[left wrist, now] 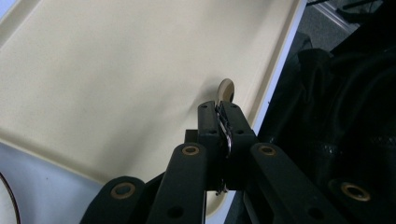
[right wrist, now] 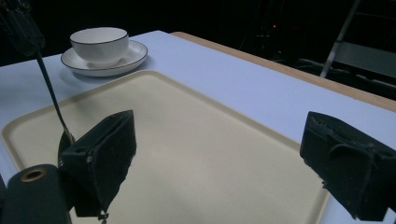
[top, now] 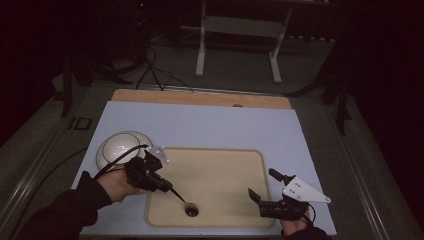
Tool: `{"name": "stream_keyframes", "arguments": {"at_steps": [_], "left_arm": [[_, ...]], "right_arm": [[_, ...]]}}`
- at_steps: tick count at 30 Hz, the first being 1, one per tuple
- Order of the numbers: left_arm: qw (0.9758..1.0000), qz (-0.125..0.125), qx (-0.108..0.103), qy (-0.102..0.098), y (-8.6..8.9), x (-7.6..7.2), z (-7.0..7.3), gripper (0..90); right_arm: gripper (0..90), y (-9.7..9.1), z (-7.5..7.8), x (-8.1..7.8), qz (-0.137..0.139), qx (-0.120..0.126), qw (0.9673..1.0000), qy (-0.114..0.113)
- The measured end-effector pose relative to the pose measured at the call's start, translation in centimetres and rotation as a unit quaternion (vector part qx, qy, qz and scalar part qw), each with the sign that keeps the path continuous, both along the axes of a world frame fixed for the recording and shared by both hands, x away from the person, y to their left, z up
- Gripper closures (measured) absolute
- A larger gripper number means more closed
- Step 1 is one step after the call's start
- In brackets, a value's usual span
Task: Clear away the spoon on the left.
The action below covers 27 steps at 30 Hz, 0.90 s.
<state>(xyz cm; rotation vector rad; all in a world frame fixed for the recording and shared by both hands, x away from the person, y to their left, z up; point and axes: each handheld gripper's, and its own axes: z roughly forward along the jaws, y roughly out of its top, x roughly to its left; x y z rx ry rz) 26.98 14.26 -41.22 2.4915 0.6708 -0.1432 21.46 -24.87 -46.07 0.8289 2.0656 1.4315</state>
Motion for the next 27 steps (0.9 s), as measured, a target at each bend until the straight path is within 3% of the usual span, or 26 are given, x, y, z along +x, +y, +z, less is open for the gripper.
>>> {"name": "stream_keyframes", "arguments": {"at_steps": [6, 17, 27], "left_arm": [[1.0, -0.002, -0.007, -0.001, -0.6, 0.8, -0.3, 87.4], [0.9992, -0.001, -0.04, 0.007, -1.5, 2.2, -1.1, 86.3], [0.9987, 0.011, -0.049, 0.002, -2.5, 3.1, -1.6, 83.6]], "right_arm": [[10.9, 0.0, 0.0, 0.0, 0.001, 0.0, 1.0, 0.0], [10.9, -0.1, 0.0, 0.0, 0.002, 0.0, 1.0, 0.001], [10.9, 0.0, 0.0, 0.0, 0.003, 0.0, 1.0, 0.002]]}}
